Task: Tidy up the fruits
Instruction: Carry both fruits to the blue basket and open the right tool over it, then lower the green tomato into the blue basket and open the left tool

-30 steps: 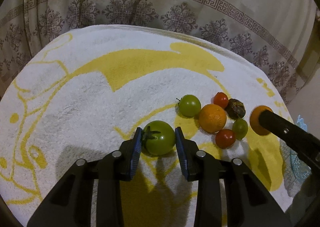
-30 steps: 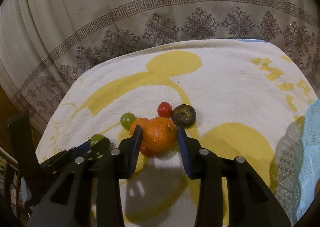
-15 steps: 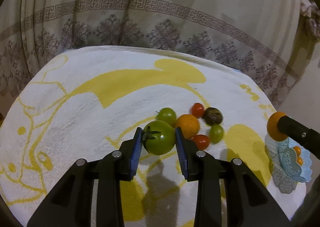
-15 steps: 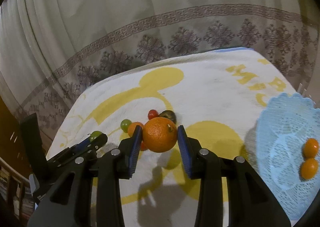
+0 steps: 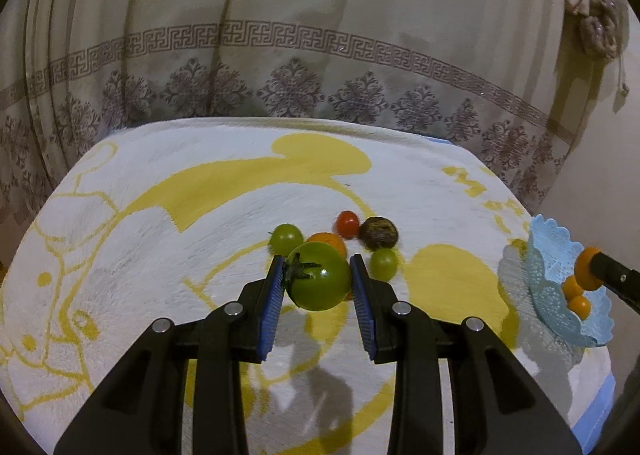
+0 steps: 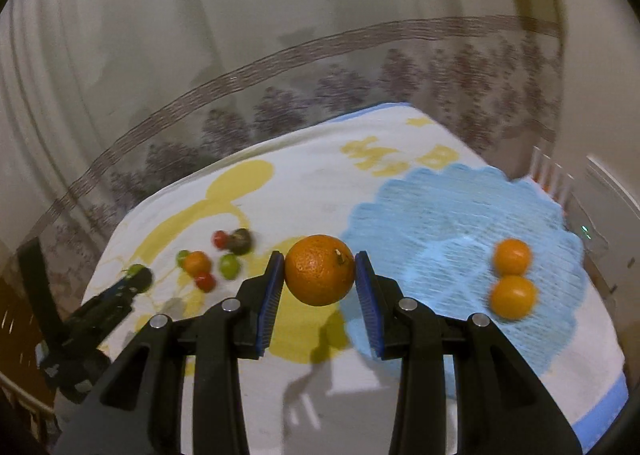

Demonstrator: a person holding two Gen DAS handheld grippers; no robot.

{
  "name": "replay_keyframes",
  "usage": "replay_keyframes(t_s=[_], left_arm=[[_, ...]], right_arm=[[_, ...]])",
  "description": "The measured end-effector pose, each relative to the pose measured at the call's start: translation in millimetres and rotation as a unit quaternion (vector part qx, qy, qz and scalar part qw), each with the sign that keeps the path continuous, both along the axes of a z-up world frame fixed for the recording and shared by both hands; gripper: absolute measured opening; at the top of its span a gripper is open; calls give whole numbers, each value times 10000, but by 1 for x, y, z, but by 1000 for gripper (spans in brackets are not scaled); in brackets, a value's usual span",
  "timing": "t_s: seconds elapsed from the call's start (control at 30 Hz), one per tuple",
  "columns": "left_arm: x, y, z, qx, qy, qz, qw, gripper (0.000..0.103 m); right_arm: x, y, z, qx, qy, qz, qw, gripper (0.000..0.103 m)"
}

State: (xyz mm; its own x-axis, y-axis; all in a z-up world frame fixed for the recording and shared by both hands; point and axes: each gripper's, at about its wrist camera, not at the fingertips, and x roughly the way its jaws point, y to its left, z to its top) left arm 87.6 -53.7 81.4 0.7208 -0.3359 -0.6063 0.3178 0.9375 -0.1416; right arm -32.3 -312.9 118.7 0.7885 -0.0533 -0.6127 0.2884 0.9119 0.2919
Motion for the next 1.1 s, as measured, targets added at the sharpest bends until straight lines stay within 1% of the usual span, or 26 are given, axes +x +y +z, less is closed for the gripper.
replay_keyframes(t_s=[0.2, 0.33, 0.5, 0.57, 0.6, 0.67, 0.87, 1.1], left_arm=[[-17, -11, 11, 4, -94, -163, 9998, 33], [-30, -17, 19, -47, -132, -261, 9996, 33], [-44, -30, 29, -41, -227, -397, 9989, 33], [-48, -36, 31, -40, -240, -466, 9986, 33], [-51, -41, 33, -34, -247, -518, 9983, 33], [-53, -48, 34, -12, -262, -577, 9980, 33], [-61, -72, 39, -15, -244, -843, 9961, 33], [-73, -108, 43, 56, -272, -1213, 9922, 33]], right_arm=[[-23, -23, -10, 69, 89, -268, 9996, 38], [-30, -35, -17, 216, 151, -460, 9986, 38], [-36, -45, -24, 401, 186, -540, 9976, 39], [-39, -48, -24, 443, 146, -557, 9974, 40], [-41, -51, -23, 462, 108, -576, 9972, 45], [-45, -55, -21, 462, 25, -618, 9970, 50], [-57, -71, -19, 473, -139, -777, 9958, 50], [-68, -84, -17, 299, -264, -952, 9947, 50]])
